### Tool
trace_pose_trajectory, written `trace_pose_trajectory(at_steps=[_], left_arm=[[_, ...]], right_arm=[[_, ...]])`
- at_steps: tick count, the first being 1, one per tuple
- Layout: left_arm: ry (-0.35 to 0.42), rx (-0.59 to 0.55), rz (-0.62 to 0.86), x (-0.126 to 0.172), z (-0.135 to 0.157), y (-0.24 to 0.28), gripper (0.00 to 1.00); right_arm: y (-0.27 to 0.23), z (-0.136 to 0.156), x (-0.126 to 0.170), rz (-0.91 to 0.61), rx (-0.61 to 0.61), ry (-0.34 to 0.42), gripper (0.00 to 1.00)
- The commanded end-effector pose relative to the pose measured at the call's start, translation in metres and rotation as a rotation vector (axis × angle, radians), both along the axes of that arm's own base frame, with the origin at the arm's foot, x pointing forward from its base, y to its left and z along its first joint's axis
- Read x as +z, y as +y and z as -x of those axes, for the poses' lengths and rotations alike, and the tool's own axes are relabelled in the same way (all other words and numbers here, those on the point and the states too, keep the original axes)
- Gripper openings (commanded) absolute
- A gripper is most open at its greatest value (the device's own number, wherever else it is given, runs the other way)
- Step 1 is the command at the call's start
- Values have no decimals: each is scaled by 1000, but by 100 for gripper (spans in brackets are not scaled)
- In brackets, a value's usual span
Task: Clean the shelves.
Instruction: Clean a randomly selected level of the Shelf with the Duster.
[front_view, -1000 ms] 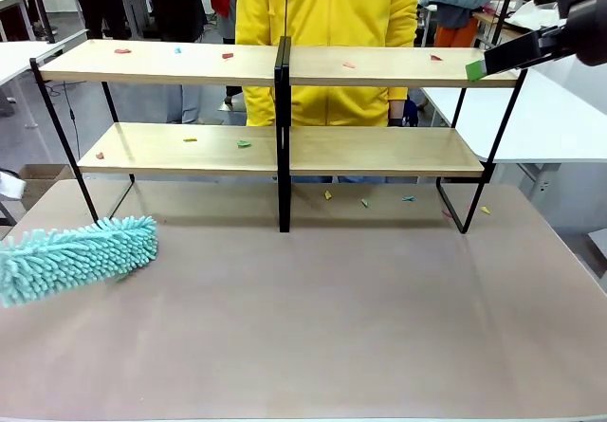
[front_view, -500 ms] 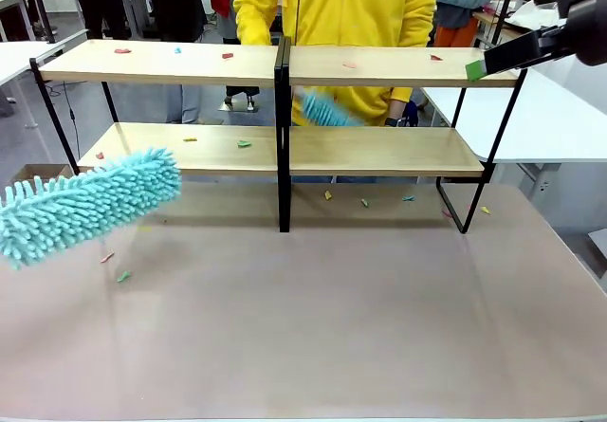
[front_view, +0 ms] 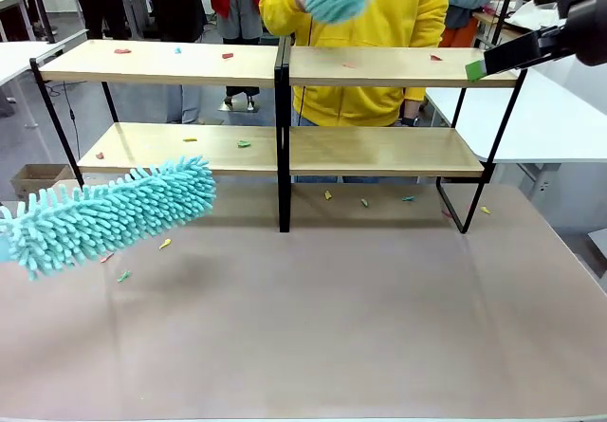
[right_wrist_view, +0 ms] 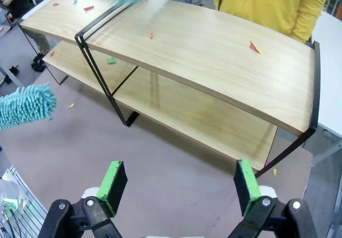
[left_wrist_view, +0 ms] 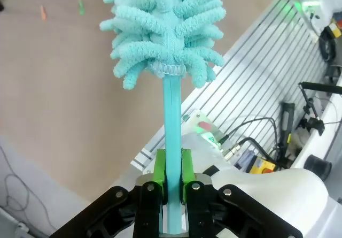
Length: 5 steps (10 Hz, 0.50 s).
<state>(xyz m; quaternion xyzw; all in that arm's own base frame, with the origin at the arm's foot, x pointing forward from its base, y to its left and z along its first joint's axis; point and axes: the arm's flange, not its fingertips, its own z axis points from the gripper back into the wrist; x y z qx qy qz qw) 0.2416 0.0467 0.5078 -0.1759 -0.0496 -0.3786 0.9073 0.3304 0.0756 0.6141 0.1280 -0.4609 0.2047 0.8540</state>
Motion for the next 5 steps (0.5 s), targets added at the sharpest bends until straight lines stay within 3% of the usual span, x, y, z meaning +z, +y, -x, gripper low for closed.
trace_pose_trajectory(at_steps=[1, 2, 3, 4, 5], left_arm=[[-12, 33, 7, 3, 0, -1, 13], [0, 0, 0, 0, 0, 0, 13], [106, -170, 41, 3, -2, -6, 13], [183, -341, 186, 18, -3, 4, 13], [189, -468, 306, 38, -5, 29, 13]], right_arm=[[-1, -1, 1, 0, 1, 0, 100], [-1, -1, 1, 0, 1, 0, 100], [-1, -1, 1, 0, 1, 0, 100], [-1, -1, 1, 0, 1, 0, 100], [-1, -1, 1, 0, 1, 0, 100]])
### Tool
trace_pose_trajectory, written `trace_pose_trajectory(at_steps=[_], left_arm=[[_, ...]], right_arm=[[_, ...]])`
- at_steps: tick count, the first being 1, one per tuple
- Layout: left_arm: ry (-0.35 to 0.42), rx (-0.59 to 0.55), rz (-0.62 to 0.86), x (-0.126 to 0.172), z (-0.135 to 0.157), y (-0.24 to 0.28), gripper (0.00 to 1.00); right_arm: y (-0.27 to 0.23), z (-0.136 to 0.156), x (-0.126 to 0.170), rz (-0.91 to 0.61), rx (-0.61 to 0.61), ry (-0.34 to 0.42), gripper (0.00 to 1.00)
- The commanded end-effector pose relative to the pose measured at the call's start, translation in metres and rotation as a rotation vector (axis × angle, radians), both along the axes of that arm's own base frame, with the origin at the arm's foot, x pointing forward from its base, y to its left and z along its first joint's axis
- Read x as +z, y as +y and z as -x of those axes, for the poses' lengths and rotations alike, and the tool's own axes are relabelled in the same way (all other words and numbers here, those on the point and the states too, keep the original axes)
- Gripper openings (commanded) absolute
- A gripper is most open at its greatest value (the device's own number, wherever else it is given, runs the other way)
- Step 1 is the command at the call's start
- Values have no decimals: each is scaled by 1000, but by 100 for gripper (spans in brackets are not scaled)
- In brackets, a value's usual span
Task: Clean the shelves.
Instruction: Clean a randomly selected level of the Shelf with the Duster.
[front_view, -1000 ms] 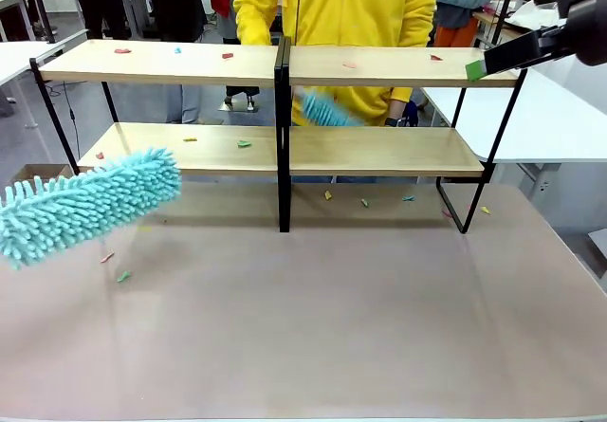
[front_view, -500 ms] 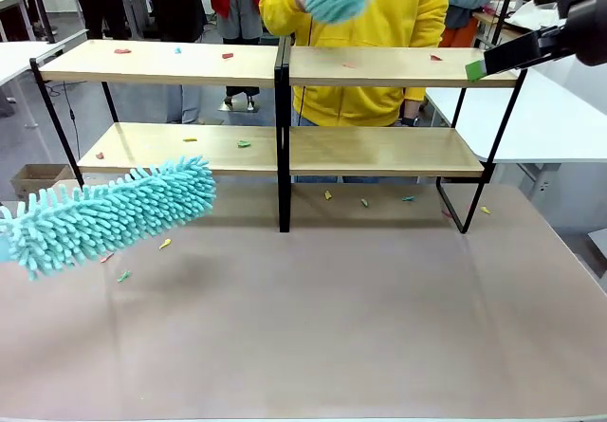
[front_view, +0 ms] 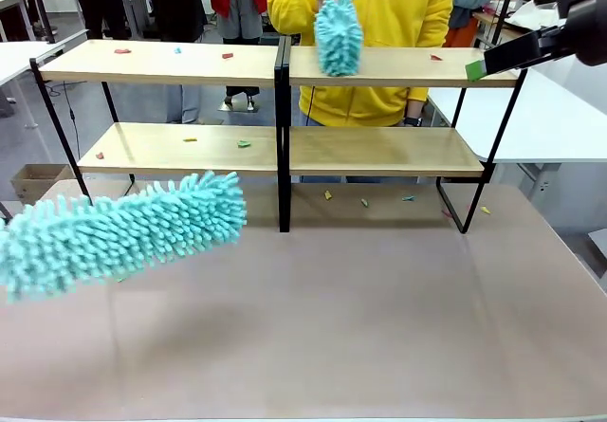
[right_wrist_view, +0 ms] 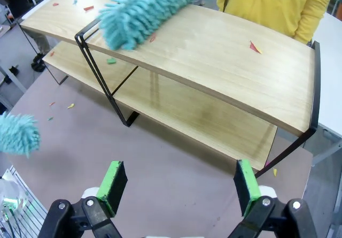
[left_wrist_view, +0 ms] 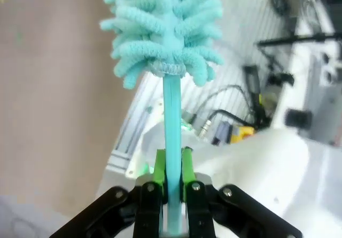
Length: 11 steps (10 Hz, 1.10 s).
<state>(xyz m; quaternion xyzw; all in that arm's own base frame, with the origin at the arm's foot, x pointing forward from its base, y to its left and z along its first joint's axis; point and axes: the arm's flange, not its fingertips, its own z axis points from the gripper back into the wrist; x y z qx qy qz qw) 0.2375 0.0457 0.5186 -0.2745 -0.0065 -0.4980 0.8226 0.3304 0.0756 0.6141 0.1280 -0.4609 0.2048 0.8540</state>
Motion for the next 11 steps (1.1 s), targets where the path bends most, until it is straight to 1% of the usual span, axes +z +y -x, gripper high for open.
trace_pose_trajectory(at_steps=[1, 2, 3, 4, 5, 6, 7, 8, 11], left_arm=[[19, -251, 251, 50, -9, 63, 13], [-74, -283, 475, 84, -5, 102, 13], [-172, -234, 577, 102, -4, 125, 13], [-256, -178, 638, 122, -1, 147, 13], [-263, -180, 665, 129, -1, 158, 13], [-244, -25, 656, 134, -5, 168, 13], [-176, 152, 565, 128, -13, 168, 13], [-289, -110, 622, 132, 12, 169, 13], [-289, -110, 622, 132, 12, 169, 13]], right_arm=[[-1, -1, 1, 0, 1, 0, 100], [-1, -1, 1, 0, 1, 0, 100], [-1, -1, 1, 0, 1, 0, 100], [-1, -1, 1, 0, 1, 0, 100], [-1, -1, 1, 0, 1, 0, 100], [-1, -1, 1, 0, 1, 0, 100], [-1, -1, 1, 0, 1, 0, 100], [-1, -1, 1, 0, 1, 0, 100], [-1, -1, 1, 0, 1, 0, 100]])
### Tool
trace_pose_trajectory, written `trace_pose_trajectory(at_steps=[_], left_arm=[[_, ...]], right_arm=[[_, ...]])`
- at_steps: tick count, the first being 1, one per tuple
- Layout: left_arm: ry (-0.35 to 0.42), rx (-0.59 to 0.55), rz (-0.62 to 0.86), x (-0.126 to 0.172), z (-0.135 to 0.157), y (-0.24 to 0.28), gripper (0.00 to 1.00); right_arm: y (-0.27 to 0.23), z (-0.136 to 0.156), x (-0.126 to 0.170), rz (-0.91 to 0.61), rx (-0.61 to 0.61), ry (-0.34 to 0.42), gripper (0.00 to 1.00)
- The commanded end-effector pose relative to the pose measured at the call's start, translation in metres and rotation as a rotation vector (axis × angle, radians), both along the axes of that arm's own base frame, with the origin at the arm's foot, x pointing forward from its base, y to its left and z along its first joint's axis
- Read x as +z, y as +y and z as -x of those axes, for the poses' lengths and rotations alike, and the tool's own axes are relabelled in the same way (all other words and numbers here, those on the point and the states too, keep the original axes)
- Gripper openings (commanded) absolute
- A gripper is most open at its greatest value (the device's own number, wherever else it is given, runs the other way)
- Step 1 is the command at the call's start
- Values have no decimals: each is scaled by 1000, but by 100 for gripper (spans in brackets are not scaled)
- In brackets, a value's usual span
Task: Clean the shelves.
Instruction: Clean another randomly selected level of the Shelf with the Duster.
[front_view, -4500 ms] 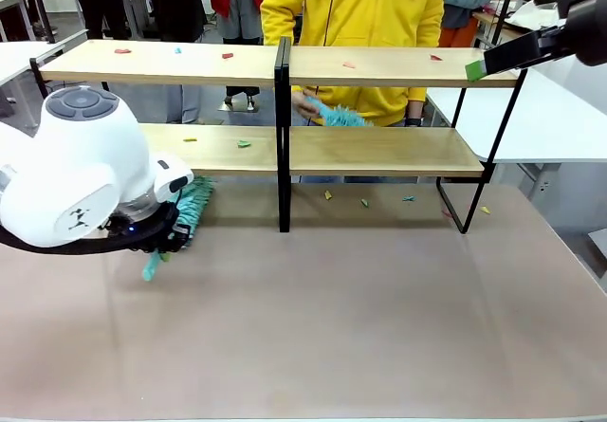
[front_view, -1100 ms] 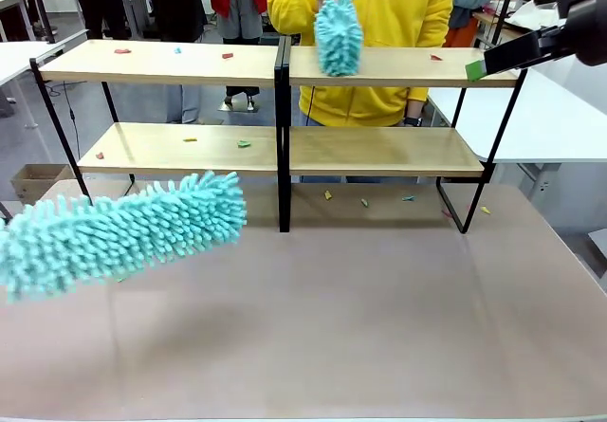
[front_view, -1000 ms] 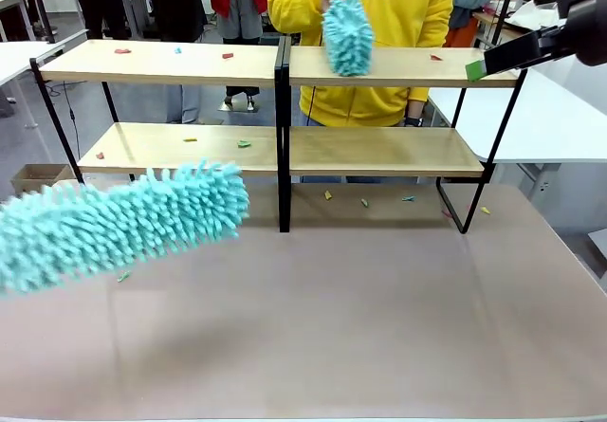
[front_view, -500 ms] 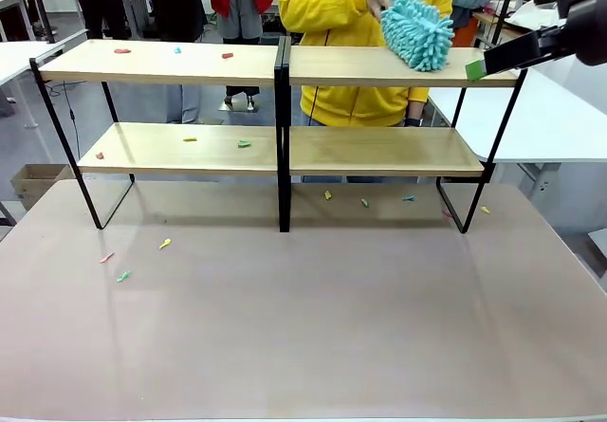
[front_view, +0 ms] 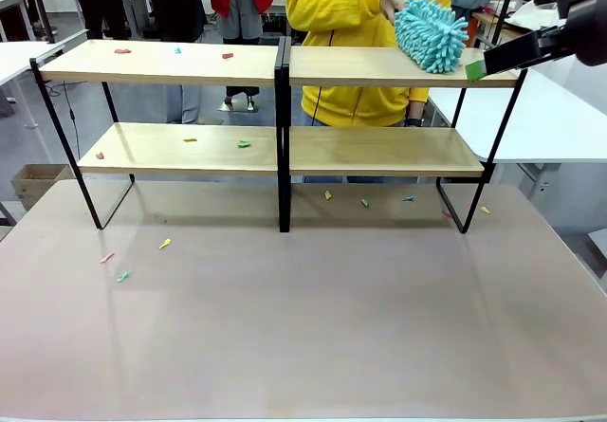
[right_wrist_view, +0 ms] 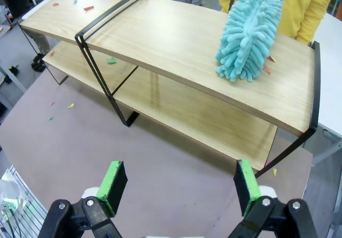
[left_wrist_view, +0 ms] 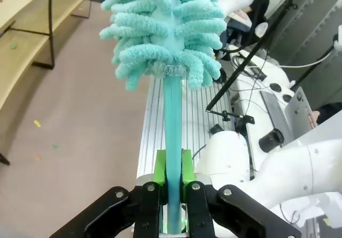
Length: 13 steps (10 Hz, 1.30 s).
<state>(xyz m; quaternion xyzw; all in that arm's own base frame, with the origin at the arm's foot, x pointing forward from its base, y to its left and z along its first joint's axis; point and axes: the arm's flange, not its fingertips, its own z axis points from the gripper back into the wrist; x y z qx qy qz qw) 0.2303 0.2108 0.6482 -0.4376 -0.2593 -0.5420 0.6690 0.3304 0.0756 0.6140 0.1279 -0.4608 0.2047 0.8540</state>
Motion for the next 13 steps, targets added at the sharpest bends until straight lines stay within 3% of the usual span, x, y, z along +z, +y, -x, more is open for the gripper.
trace_pose_trajectory(at_steps=[1, 5, 6, 7, 9, 11, 13], left_arm=[[-10, -18, 4, 2, 5, 4, 13], [-18, -18, 3, 2, 5, -1, 13], [23, -98, -56, 1, 0, -30, 13], [81, -124, -106, -5, -6, -65, 13], [352, -262, -368, -51, -13, -154, 13], [493, -337, -627, -118, -5, -218, 13], [554, -404, -722, -168, 11, -271, 13]], right_arm=[[-1, -1, 1, 0, 1, 0, 100], [-1, -1, 1, 0, 1, 0, 100], [-1, -1, 1, 0, 1, 0, 100], [-1, -1, 1, 0, 1, 0, 100], [-1, -1, 1, 0, 1, 0, 100], [-1, -1, 1, 0, 1, 0, 100], [-1, -1, 1, 0, 1, 0, 100]])
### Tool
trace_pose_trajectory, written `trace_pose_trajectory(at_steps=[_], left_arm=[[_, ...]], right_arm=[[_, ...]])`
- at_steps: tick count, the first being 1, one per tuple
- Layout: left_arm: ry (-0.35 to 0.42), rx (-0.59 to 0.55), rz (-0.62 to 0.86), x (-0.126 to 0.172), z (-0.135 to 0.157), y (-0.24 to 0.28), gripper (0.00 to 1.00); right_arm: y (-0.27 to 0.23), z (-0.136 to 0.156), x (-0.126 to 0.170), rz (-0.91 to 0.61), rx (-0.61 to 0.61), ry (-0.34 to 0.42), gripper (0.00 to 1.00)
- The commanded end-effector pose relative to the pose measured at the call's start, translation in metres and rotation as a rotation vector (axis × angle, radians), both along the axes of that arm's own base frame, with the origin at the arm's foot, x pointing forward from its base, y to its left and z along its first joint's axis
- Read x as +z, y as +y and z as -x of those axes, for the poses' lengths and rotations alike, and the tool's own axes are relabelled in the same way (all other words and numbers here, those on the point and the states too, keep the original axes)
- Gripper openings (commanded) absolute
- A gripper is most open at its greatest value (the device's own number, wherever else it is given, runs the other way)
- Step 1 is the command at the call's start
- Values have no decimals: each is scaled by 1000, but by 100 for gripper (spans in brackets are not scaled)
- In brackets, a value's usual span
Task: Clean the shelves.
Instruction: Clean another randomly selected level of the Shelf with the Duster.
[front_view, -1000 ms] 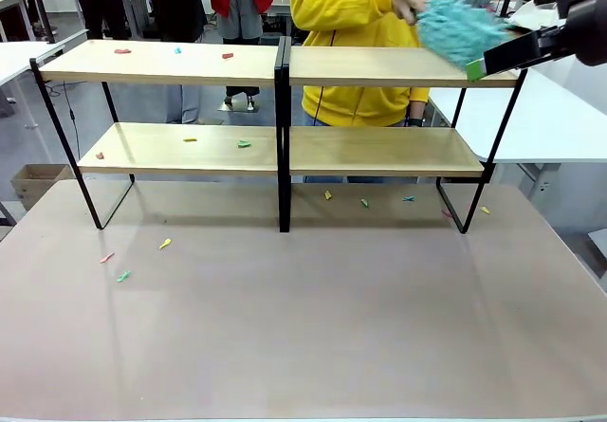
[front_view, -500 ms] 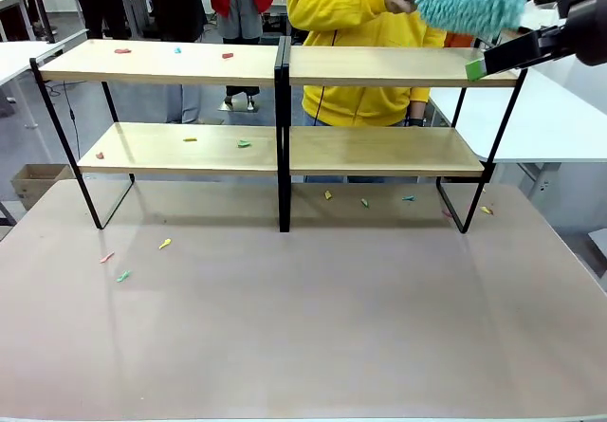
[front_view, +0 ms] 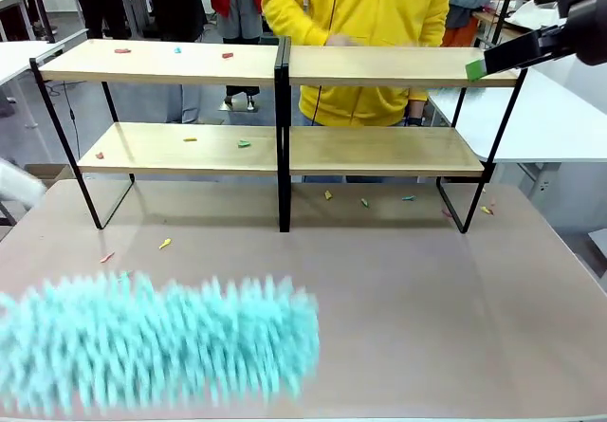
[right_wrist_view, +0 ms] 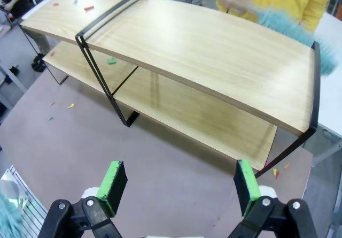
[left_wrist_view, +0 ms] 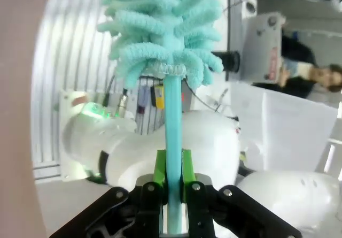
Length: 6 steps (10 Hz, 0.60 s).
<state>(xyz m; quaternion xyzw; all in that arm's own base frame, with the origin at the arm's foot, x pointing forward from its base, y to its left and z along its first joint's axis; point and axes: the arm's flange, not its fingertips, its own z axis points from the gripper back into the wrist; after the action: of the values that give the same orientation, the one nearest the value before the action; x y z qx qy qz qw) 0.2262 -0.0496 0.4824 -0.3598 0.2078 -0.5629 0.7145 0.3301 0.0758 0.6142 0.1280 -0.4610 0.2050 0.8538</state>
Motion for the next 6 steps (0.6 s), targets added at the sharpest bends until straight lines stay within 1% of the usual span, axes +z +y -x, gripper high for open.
trace_pose_trajectory(at_steps=[1, 2, 4, 5, 6], left_arm=[[37, -14, 20, 2, 3, -13, 13], [0, 0, 0, 0, 0, 0, 13], [0, 0, 0, 0, 0, 0, 13], [19, -29, -14, -12, 5, -13, 13], [17, 87, 26, -25, 11, -35, 13]], right_arm=[[-1, -1, 1, -1, 0, 0, 100], [-1, -1, 1, -1, 0, 0, 100], [-1, -1, 1, -1, 0, 0, 100], [-1, -1, 1, -1, 0, 0, 100], [-1, -1, 1, -1, 0, 0, 100]])
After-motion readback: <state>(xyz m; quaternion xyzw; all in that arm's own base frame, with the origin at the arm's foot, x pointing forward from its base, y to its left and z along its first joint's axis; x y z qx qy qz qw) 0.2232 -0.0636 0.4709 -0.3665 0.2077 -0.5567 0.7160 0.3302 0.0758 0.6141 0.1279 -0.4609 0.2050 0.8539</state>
